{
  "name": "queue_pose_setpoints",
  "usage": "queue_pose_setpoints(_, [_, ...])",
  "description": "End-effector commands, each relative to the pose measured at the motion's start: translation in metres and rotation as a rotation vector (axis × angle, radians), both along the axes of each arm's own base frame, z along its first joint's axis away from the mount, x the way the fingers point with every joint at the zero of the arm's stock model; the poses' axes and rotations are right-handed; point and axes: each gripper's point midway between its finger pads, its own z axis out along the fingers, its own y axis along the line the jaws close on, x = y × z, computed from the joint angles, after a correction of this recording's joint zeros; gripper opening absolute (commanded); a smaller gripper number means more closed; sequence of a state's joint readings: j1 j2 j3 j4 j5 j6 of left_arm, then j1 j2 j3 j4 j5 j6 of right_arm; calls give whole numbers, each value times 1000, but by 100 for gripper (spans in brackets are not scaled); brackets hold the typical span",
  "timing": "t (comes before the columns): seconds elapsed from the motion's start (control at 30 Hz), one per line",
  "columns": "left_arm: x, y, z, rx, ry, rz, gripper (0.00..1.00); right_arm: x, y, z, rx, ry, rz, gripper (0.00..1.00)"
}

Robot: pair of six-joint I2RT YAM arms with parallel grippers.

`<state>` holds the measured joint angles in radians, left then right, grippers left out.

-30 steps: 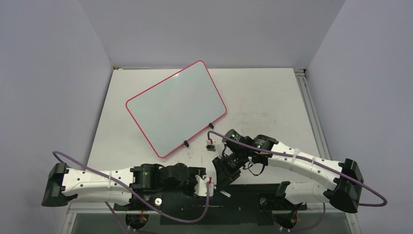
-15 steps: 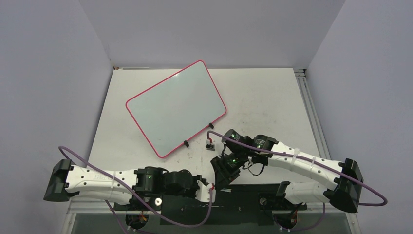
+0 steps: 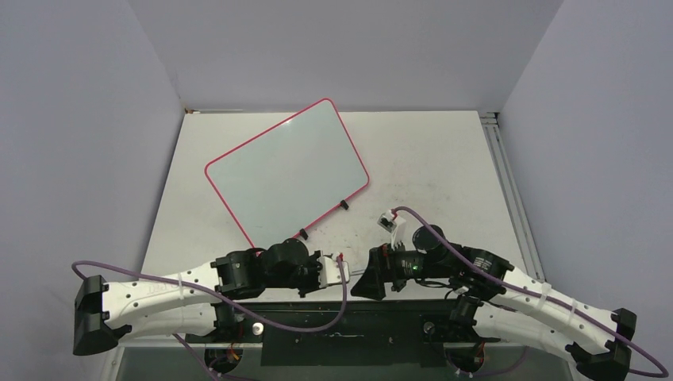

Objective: Write a sentence on the whiteboard
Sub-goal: Open the whiteboard marker at the center of the board.

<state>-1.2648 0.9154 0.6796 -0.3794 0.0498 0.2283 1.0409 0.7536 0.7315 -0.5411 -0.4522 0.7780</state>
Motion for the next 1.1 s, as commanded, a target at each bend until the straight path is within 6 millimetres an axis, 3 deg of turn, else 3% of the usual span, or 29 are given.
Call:
queue_pose_setpoints(0.0, [-14, -14, 23, -76, 81, -74, 0, 22, 10, 11, 94, -28, -130, 92])
queue_pose_setpoints(0.23, [-22, -16, 22, -81, 121, -107, 0, 28, 20, 14, 131, -52, -130, 79])
queue_pose_setpoints(0.4, [-21, -16, 18, -63, 141, -107, 0, 20, 31, 6, 136, -16, -62, 59])
queue_pose_setpoints(0.5, [-20, -16, 18, -60, 145, -102, 0, 13, 35, 2, 143, 9, -21, 53])
queue_pose_setpoints(0.83, [-19, -17, 18, -62, 152, -102, 0, 7, 35, -1, 159, 31, 0, 37])
queue_pose_setpoints(1.07, [-18, -17, 18, -61, 155, -100, 0, 10, 32, -2, 148, 11, -19, 15])
